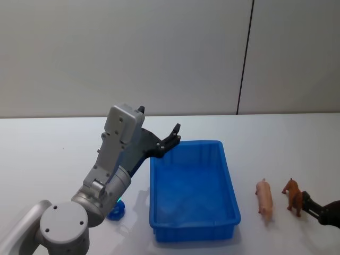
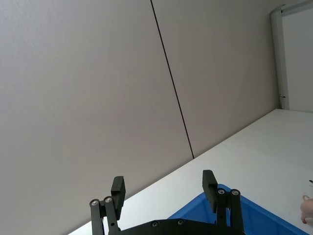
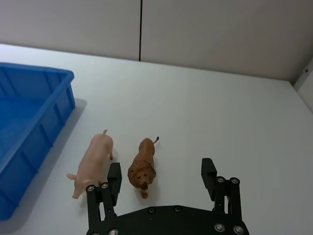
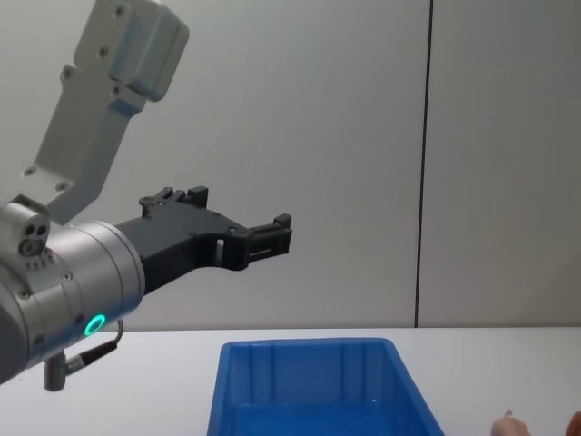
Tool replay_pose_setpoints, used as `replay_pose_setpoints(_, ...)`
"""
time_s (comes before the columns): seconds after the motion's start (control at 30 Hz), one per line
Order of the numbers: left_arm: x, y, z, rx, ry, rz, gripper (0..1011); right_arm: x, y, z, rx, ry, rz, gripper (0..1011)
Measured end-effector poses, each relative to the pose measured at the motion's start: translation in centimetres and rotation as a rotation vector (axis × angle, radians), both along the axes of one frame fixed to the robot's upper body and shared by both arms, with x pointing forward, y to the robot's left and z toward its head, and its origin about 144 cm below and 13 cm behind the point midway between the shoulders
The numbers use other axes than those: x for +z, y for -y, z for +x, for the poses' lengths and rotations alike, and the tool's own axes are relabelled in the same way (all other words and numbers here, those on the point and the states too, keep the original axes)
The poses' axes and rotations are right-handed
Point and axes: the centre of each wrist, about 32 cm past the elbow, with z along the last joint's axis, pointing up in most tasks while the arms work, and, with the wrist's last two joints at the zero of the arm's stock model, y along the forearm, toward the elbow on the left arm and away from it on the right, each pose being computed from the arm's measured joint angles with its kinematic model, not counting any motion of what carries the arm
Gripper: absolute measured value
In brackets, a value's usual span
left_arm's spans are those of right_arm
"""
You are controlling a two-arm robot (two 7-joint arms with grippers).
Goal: Pick up the two dolls from the table and place them into the box.
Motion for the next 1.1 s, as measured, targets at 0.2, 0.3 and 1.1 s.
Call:
replay_pose_setpoints(0.2, 0.0, 0.0, 0.0, 0.0, 0.0, 0.0, 1001, -0.2, -0.2, 1.2, 0.004, -0.052, -0.014, 1001)
replay_pose_setpoints(0.3, 0.0, 0.0, 0.0, 0.0, 0.0, 0.0, 1001, -0.5, -0.4, 2.1, 0.01, -0.087, -0.021, 1001)
replay_pose_setpoints(1.1, 0.0, 0.0, 0.0, 0.0, 0.0, 0.0, 1001, -2.5, -2.3, 7.3, 0.06, -0.19, -0.056, 1001)
